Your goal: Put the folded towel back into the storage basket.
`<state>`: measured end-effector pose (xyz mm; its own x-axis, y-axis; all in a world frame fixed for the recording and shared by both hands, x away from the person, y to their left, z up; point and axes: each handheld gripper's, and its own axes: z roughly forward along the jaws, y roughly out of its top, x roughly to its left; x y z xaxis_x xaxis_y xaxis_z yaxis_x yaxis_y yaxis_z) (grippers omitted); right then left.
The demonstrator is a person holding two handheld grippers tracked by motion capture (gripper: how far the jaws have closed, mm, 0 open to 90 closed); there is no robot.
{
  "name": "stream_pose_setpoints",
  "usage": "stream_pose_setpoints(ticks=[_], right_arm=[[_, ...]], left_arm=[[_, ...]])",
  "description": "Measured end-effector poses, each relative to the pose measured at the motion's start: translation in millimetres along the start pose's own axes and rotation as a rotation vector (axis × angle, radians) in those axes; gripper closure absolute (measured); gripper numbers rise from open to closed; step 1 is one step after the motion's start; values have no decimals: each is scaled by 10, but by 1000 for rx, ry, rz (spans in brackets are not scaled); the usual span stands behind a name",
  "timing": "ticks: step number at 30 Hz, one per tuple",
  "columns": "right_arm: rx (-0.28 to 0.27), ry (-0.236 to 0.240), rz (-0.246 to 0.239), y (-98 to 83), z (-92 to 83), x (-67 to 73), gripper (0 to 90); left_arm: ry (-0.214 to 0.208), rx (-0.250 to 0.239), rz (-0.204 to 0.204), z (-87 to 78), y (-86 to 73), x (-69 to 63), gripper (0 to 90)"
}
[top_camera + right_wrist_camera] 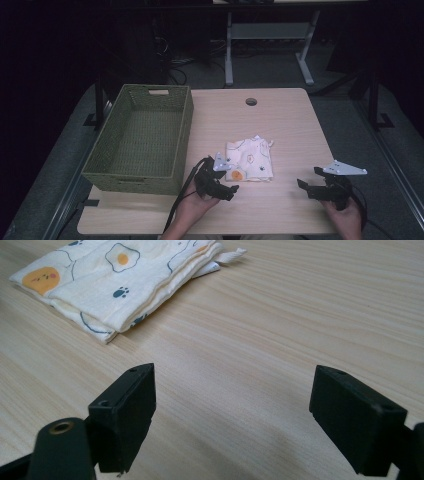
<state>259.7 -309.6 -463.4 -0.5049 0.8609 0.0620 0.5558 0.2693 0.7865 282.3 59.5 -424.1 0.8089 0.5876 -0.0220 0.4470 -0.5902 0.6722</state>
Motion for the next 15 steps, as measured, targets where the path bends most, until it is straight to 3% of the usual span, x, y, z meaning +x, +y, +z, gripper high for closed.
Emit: stream_pose_setpoints(ticks=[15], right_arm=[[-4,4,-4,-1,-10,-6,182]], left_arm=[[1,34,14,138,302,54,212]])
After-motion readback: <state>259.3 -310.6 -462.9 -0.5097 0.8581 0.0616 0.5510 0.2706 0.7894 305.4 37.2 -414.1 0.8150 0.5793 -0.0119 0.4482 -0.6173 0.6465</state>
